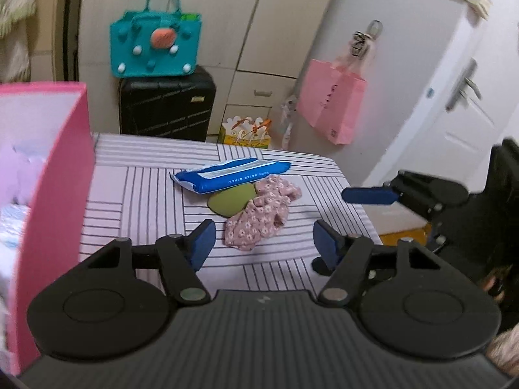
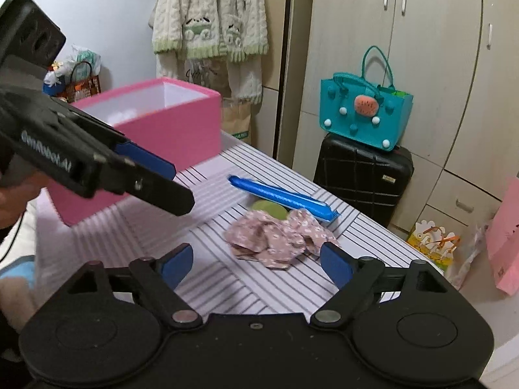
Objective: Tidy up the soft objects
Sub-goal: 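Grasp the green sponge ball with the left gripper while the right grasps the pink scrunchie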
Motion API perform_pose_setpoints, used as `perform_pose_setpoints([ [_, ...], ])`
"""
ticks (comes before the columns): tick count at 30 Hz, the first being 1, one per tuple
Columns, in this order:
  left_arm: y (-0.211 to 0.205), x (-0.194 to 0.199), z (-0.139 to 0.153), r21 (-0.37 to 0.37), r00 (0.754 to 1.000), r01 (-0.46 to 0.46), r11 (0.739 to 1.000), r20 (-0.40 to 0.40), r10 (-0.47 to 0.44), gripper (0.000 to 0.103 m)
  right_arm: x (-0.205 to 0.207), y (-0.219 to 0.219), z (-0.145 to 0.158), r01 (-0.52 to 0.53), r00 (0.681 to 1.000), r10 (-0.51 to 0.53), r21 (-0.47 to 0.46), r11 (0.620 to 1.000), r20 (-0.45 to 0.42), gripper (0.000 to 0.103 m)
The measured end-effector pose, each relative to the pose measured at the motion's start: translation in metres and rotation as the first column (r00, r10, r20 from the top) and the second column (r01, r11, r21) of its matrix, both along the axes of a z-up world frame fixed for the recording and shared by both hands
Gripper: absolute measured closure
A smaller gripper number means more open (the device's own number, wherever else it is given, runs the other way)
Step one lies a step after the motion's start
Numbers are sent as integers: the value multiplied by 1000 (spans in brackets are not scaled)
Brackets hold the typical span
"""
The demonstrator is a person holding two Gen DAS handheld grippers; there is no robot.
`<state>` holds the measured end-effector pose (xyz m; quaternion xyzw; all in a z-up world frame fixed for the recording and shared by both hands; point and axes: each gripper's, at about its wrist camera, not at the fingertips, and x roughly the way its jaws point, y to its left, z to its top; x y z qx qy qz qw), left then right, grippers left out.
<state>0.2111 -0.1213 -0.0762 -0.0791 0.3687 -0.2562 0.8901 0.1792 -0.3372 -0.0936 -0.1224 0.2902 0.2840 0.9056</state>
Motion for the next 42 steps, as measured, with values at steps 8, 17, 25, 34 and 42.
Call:
perform_pose_setpoints([
  [8,-1,34,-30,-106,993,-105,989,-60,99,41,43,-1,-37,-35,999,35,-7,999,-29,13],
  [17,-11,50,-52,-109,988,-149,983,-64,142,41,67,7,-58,-75,996,74,-30,997,-41,9],
  [25,-17,55,-62,-121,986,-158,980,-73,150,41,75,-4,-67,-115,993,116,41,992,-33,33],
  [34,-16,58,-63,-128,984,-171,977,-75,163,41,65,-14,-65,-86,996,88,54,995,-35,91],
  [42,-25,64,-69,-101,980,-191,976,-73,184,41,46,-35,-62,-42,998,44,41,998,-46,91],
])
